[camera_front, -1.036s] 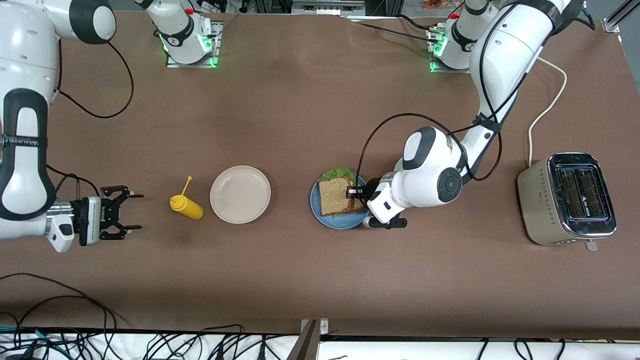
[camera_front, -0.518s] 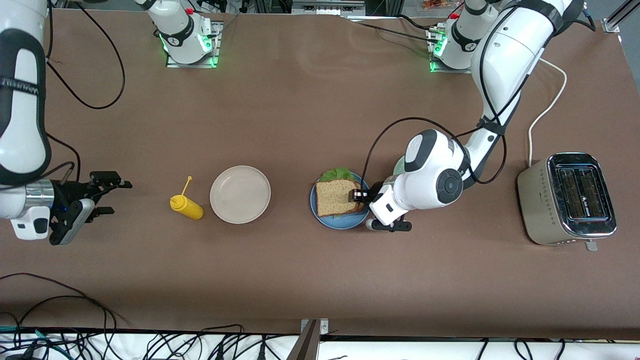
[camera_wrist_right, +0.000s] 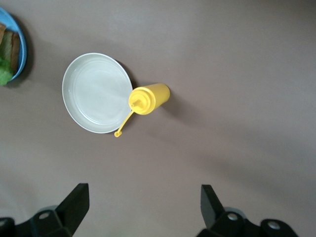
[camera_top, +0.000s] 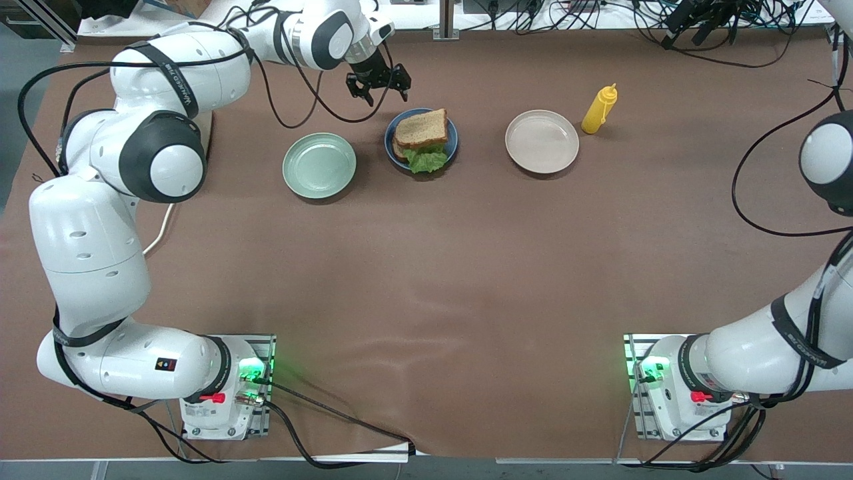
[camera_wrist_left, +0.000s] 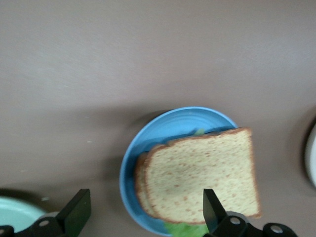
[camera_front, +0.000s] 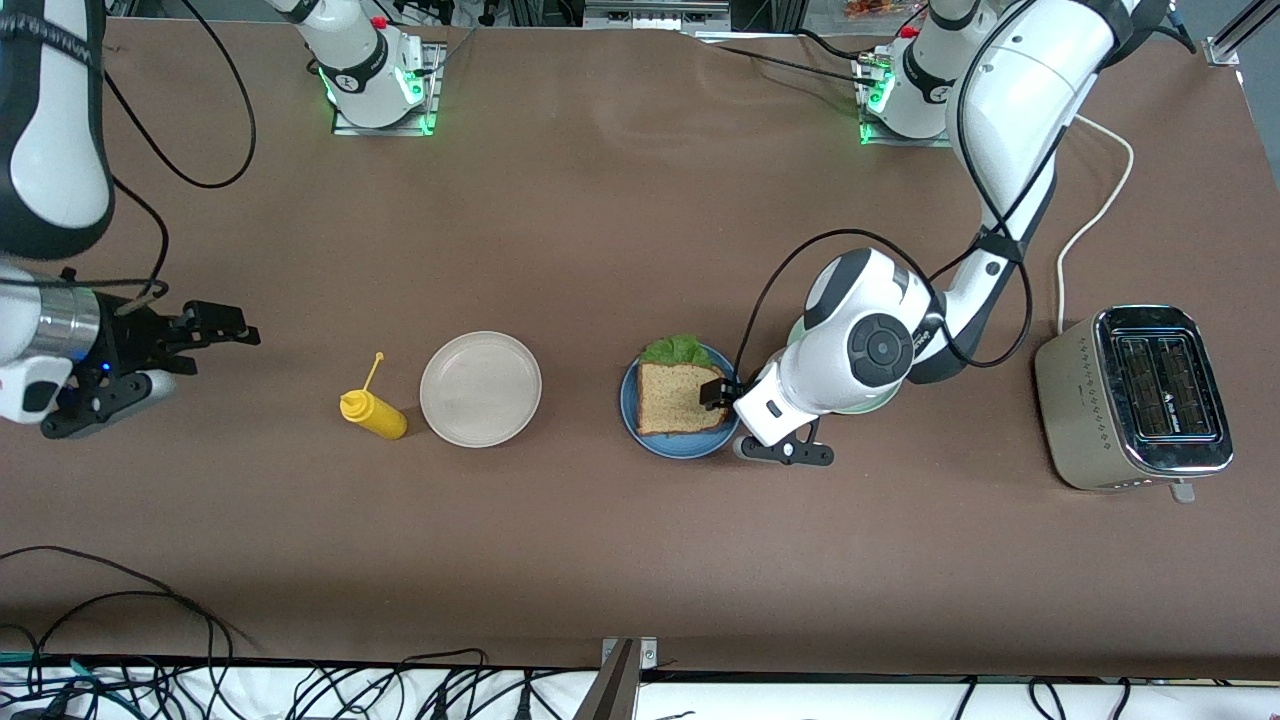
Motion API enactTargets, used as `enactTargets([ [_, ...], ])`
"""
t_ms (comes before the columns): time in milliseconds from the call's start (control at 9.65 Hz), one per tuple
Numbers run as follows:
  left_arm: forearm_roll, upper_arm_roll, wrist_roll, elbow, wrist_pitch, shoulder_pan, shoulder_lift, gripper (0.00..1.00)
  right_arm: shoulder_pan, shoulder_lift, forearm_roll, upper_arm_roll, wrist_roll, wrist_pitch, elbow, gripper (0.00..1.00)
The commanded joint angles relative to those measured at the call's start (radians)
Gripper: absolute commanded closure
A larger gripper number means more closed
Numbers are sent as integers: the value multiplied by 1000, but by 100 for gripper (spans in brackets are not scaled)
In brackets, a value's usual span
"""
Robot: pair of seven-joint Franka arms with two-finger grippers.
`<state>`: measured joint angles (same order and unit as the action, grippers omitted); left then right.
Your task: Make sandwich in blue plate with both arms
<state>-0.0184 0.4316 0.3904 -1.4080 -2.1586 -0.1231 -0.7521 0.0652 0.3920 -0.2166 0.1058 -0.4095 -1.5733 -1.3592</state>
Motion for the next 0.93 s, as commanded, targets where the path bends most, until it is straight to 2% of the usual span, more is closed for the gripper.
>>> enactTargets([
  [0, -179, -7, 25, -3, 153, 0, 120, 0, 38, -210, 81, -12, 208, -11, -165, 0],
  [415, -181, -20, 22, 11, 333, 34, 272, 0, 47, -444, 120, -28, 301, -2, -323, 0],
  [829, -173, -96, 10, 6, 431, 74, 414, 0, 47, -486, 144, -17, 293, 49, -322, 0],
])
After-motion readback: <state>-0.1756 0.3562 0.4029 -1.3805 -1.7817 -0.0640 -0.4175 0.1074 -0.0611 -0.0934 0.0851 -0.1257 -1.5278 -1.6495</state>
